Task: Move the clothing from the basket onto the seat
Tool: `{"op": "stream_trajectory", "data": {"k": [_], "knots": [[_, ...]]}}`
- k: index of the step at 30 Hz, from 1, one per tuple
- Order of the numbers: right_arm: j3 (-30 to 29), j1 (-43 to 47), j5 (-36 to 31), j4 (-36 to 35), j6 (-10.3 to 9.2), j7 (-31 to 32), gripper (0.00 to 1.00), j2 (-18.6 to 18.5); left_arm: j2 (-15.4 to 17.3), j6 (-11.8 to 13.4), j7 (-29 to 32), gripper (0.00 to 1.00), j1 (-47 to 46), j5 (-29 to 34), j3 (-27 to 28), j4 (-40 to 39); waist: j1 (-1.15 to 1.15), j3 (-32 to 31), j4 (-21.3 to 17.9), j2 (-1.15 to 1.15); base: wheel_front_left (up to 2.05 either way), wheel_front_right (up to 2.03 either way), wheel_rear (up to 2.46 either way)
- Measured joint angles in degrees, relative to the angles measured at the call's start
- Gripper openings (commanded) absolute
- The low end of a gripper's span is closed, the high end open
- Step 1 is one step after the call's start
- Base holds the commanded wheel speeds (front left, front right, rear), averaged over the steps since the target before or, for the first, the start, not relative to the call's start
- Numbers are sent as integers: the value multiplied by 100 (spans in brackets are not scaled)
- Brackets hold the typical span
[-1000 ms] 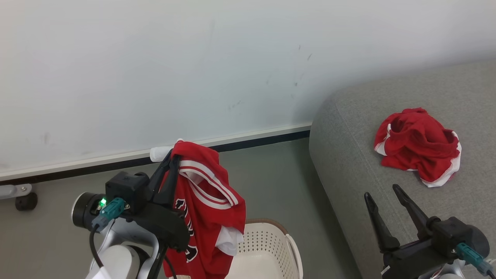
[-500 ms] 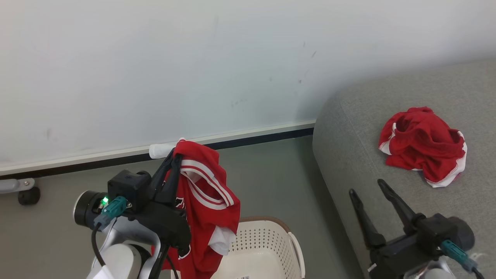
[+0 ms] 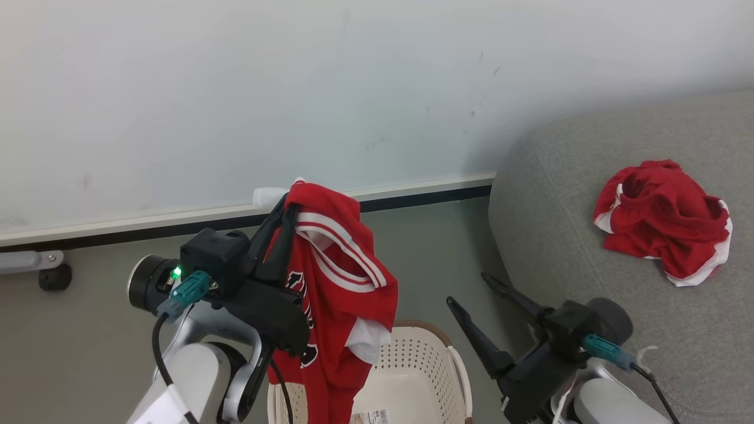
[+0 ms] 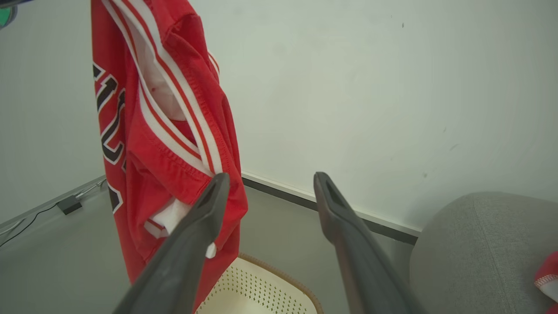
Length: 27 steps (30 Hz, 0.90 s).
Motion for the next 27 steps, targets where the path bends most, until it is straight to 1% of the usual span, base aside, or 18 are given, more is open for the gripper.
{"op": "stream_trajectory", "data": {"k": [4, 9, 12, 14, 16, 22, 27], "knots": [[216, -303, -32, 454, 264, 99, 100, 143, -15, -7, 51, 0, -107, 2, -45, -43, 0, 49, 61, 0, 0, 0, 0], [546, -716, -116, 992, 409, 192, 100, 324, -55, -52, 78, 0, -199, 23, -99, -102, 0, 113, 125, 0, 0, 0, 0], [805, -968, -211, 1282, 457, 201, 100, 486, -80, -52, 93, 0, -279, 44, -129, -105, 0, 149, 163, 0, 0, 0, 0], [1076, -1180, -253, 1523, 461, 201, 100, 672, -93, -52, 96, 0, -293, 45, -143, -110, 0, 173, 188, 0, 0, 0, 0], [1238, -1287, -253, 1700, 463, 199, 100, 778, -101, -53, 103, 0, -306, 45, -165, -110, 0, 188, 204, 1, 0, 0, 0], [1933, -1630, -223, 2106, 463, 141, 100, 949, -152, -57, 151, 0, -405, 52, -220, -125, 0, 227, 267, 0, 0, 0, 0], [2331, -1929, -118, 2543, 463, 83, 100, 1087, -188, -108, 172, 0, -449, 53, -289, -108, 0, 250, 328, 0, 0, 0, 0]]}}
